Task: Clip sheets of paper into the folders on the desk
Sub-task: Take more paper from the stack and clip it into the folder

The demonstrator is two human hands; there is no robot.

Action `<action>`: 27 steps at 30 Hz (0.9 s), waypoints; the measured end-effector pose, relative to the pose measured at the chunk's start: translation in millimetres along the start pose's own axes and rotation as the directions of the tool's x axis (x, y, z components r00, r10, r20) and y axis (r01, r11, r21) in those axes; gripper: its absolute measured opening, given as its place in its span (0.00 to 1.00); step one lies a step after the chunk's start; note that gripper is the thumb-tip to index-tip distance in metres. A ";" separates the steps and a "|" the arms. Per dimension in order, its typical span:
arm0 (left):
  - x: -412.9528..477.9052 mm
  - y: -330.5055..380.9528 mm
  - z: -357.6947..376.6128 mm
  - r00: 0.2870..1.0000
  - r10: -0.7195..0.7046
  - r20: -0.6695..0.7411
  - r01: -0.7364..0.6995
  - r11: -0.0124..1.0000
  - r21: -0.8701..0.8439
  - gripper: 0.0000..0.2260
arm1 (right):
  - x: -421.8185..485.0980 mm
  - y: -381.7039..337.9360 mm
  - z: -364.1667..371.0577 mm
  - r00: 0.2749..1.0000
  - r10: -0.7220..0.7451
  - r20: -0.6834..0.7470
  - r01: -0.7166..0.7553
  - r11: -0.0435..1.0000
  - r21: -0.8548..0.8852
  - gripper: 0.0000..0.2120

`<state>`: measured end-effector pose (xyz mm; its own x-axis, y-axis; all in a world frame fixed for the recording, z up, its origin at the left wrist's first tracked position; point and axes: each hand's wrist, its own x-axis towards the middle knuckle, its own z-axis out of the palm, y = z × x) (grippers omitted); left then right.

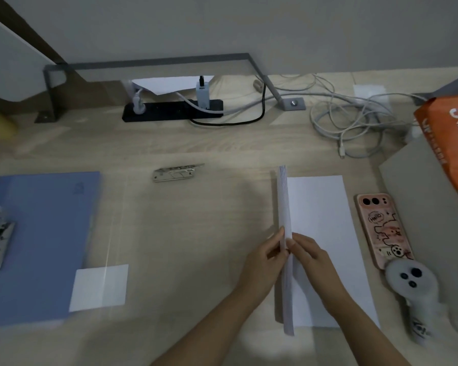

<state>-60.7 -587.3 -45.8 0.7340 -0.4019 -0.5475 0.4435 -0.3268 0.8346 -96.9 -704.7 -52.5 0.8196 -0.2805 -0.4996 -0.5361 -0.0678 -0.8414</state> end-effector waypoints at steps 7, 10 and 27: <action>-0.6 -4.9 2.6 0.999 0.030 -0.038 -0.029 0.999 0.020 0.21 | 1.8 3.6 0.3 1.000 0.027 -0.013 -0.026 0.999 0.034 0.16; 0.3 -6.8 2.5 0.998 0.034 -0.048 -0.033 0.999 0.020 0.21 | 2.4 3.3 1.3 0.999 0.034 -0.027 -0.033 0.998 0.044 0.16; -3.1 -5.7 0.0 0.997 -0.018 -0.080 0.031 0.986 0.165 0.21 | 2.8 3.5 16.8 0.983 -0.101 -0.153 0.059 0.964 -0.260 0.04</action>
<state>-65.5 -584.1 -48.8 0.7648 -0.3266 -0.5554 0.3750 -0.4754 0.7959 -93.1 -689.7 -60.3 0.8289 -0.4156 -0.3743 -0.5211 -0.3308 -0.7868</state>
